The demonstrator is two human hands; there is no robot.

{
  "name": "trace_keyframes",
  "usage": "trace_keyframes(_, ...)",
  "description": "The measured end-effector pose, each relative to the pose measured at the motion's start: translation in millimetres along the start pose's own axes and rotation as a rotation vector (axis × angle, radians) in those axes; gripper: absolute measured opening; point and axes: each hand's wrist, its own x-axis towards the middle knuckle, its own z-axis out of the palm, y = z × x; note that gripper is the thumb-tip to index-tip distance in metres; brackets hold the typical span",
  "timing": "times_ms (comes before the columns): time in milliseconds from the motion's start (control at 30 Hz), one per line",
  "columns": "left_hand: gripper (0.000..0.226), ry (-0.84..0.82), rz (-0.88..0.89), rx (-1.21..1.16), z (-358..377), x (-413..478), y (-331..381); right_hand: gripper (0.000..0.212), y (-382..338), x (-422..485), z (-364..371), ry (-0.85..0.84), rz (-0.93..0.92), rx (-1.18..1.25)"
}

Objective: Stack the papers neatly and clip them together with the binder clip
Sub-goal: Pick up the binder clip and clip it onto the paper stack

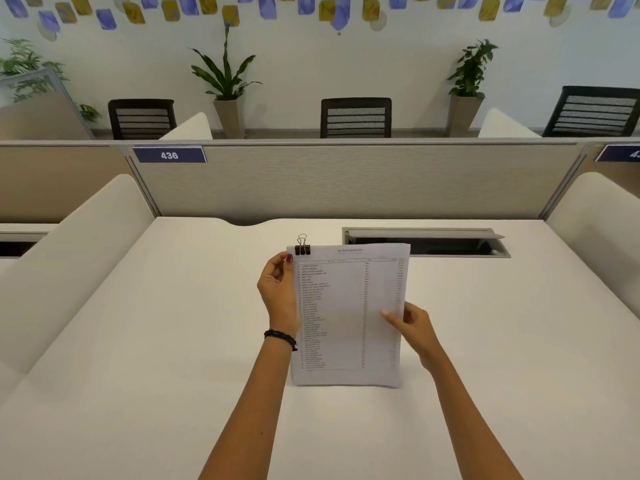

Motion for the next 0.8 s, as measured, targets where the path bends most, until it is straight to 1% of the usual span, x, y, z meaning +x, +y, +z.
trace_keyframes(133, 0.008, 0.058, -0.049, -0.079, 5, -1, 4, 0.024, 10, -12, 2, 0.015, 0.034, -0.016)
trace_keyframes(233, 0.012, 0.079, -0.074, -0.039, 3, -2, 3, 0.015, 12, -18, 3, 0.069, 0.017, -0.006)
trace_keyframes(300, 0.019, 0.0, -0.039, 0.084, -2, -3, -1, 0.012, 12, -20, 4, 0.078, 0.015, -0.018)
trace_keyframes(367, 0.025, -0.151, -0.008, 0.233, -9, -9, -11, 0.012, 11, -20, 5, 0.092, 0.018, -0.016)
trace_keyframes(433, 0.027, -0.27, -0.013, 0.343, -19, -21, -24, 0.01, 8, -18, 6, 0.129, 0.015, 0.015)
trace_keyframes(500, 0.027, -0.329, -0.035, 0.415, -30, -35, -38, 0.012, 5, -15, 7, 0.176, 0.008, 0.054)
trace_keyframes(633, 0.026, -0.34, -0.093, 0.464, -45, -56, -55, 0.023, -1, -8, 8, 0.241, -0.017, 0.09)
trace_keyframes(800, 0.021, -0.294, -0.11, 0.438, -56, -66, -62, 0.019, -1, 0, 10, 0.217, -0.011, 0.09)
